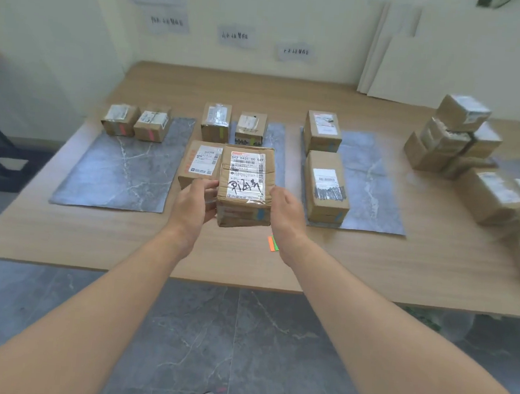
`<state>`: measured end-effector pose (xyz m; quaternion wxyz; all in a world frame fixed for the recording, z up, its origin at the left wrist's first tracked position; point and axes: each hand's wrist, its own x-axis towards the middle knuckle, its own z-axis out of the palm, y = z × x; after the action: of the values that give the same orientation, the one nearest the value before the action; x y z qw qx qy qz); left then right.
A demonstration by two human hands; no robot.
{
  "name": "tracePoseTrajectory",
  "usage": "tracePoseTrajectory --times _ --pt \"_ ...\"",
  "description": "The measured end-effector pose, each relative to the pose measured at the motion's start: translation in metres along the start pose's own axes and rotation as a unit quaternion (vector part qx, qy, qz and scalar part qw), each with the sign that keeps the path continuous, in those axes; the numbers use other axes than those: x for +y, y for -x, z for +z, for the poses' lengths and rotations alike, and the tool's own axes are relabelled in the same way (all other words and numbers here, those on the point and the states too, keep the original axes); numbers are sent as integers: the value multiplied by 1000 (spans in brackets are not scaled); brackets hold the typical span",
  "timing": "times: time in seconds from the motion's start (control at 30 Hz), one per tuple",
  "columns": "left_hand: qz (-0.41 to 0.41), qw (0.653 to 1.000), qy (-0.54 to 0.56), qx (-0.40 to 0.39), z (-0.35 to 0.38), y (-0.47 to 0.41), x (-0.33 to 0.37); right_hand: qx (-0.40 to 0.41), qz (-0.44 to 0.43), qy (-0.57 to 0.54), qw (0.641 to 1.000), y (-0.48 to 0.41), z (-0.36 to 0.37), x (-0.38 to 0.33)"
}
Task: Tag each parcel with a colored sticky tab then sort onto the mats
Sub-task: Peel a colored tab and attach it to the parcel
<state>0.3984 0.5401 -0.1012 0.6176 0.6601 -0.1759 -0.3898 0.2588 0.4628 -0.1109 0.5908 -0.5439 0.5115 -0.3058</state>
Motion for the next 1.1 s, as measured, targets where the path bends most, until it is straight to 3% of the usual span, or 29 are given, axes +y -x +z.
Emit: tracePoseTrajectory --times 0.53,0.9,1.1 --pt "49 998 -8 -38 208 26 85 6 -77 33 996 -64 -197 -98" --pt "26 993 -79 -85 282 -62 51 83 -32 -32 996 -166 -215 -53" --pt "4 983 -103 -154 322 -142 43 145 -16 -35 989 -237 -225 -45"
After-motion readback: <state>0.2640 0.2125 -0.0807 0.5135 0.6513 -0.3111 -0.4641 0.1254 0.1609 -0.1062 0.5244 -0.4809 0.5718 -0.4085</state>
